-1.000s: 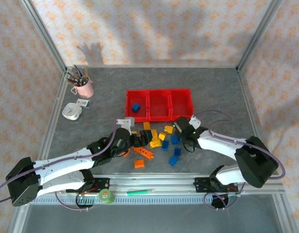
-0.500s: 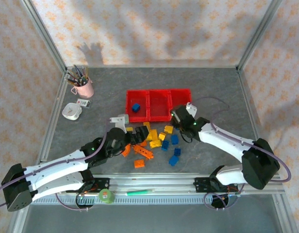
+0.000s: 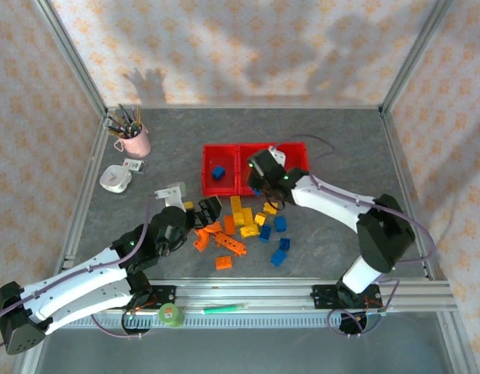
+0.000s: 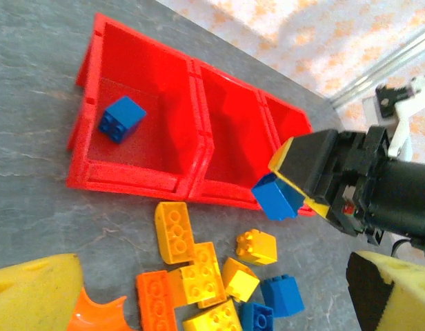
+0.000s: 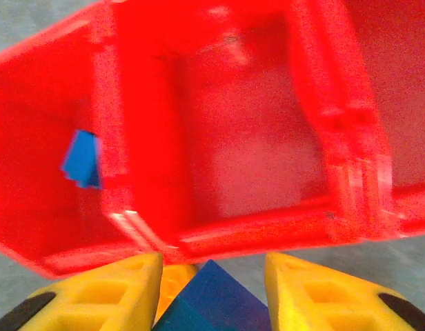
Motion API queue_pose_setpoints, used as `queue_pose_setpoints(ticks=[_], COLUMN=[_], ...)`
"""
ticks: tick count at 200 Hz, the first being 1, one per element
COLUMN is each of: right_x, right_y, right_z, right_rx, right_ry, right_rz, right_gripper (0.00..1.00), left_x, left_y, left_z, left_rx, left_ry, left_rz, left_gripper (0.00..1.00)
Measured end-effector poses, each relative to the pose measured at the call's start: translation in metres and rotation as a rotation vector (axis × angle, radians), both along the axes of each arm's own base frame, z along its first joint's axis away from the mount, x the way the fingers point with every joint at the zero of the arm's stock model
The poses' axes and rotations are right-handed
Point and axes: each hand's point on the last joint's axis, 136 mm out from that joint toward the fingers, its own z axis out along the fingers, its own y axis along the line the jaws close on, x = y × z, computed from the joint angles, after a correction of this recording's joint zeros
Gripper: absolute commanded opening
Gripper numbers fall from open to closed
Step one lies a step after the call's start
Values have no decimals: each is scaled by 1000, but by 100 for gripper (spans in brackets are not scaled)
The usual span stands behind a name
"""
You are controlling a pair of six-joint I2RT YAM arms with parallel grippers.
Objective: Sort the legos into containers by color
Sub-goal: Place the lego in the container, then pick up the lego from the bottom-center of the table.
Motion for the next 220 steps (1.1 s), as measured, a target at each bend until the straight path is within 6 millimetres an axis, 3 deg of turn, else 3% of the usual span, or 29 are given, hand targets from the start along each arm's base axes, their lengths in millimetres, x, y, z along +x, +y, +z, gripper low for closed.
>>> queue_pose_setpoints(ticks=[35,66,82,97,124,163,183,220], right_x=[33,69,84,96,109,103,80,34], right_y=[51,87,99,108,119,112,90,43], right_z=[19,13,7,4,4,9,9,38], right_rx=[37,28,8,-9,-31,-55,-85,-84], right_ry=[-47,-65,-73,-82,-99,-104,-83,-108], right_rz=[52,76,79,83,104,124,134,141], right_gripper=[40,40,44,55,57,62,64,71], left_x=[2,5,4,5,5,5,3,0], left_y=[18,27,28,29,29,27,23,11], left_z=[-2,-7,-8,-8,-4,-4,-4,-6], left_rx=[13,32,39,40,34,28,20,-3], left_ry=[11,26,32,33,28,32,38,60], left_rz=[56,86,88,92,94,80,61,-3], left_gripper=[99,99,99,99,99,99,99,99])
